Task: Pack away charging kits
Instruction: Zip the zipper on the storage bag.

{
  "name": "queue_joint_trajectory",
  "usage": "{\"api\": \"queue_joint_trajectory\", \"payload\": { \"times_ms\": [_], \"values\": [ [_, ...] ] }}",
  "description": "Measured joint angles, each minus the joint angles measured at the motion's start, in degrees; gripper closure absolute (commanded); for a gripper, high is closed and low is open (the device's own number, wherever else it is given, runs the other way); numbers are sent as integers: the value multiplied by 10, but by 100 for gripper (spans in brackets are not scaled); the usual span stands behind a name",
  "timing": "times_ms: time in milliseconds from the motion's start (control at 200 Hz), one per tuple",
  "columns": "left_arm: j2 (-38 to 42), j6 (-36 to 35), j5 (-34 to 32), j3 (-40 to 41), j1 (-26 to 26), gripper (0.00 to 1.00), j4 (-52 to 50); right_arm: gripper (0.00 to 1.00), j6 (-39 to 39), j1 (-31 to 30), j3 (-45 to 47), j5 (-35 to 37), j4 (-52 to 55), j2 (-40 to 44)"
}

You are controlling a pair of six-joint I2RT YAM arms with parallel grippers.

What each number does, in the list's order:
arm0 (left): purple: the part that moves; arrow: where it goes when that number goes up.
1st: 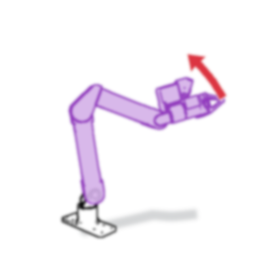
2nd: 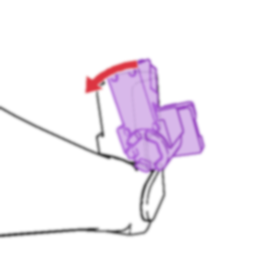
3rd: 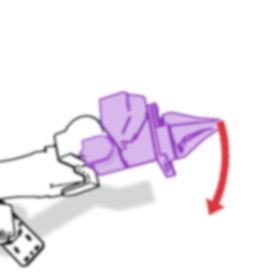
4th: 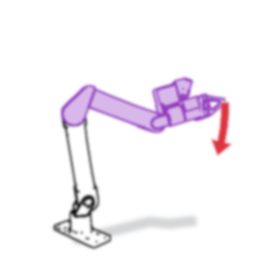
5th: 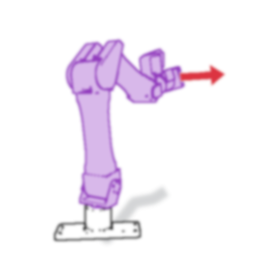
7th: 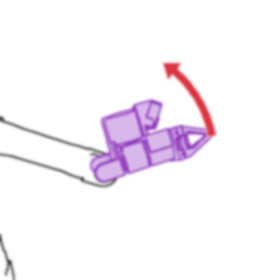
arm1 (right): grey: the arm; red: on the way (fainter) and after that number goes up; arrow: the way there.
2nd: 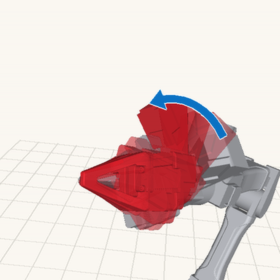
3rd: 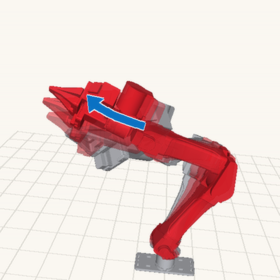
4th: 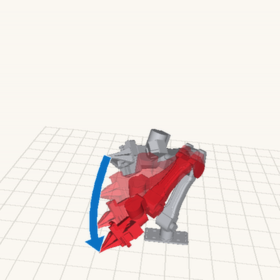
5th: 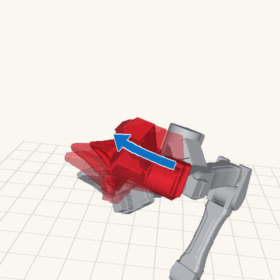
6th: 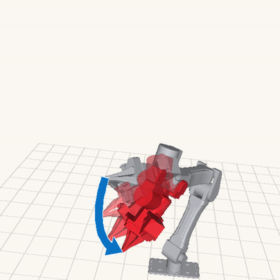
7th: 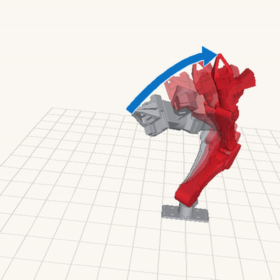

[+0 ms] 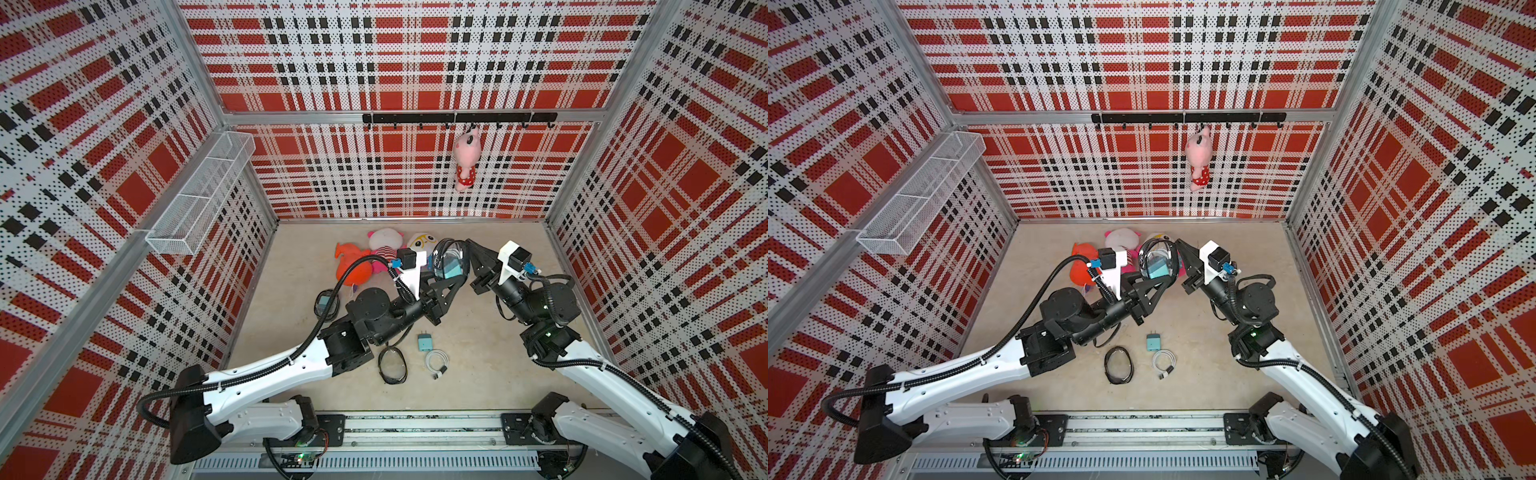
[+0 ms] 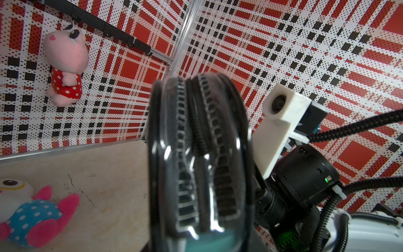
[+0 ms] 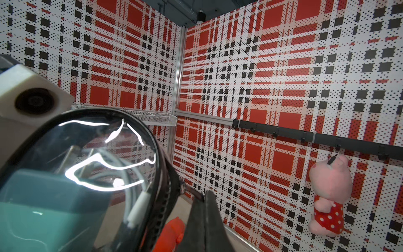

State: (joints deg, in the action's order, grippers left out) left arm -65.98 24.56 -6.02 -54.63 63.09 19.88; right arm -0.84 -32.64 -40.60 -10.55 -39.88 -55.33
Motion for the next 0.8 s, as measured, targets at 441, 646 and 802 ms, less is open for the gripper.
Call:
{"api": "queue_joint_trajectory", "payload": {
  "times_ms": [441, 646, 802],
  "values": [
    [16, -42, 6, 10, 18, 59, 2, 100, 100, 8, 55, -41, -57, 45],
    [10, -81, 15, 16, 23, 27, 71, 100, 195, 32, 66, -11, -145, 48],
    [1, -104, 26, 35, 27, 7, 166, 100, 248, 33, 67, -6, -186, 53]
  ]
}}
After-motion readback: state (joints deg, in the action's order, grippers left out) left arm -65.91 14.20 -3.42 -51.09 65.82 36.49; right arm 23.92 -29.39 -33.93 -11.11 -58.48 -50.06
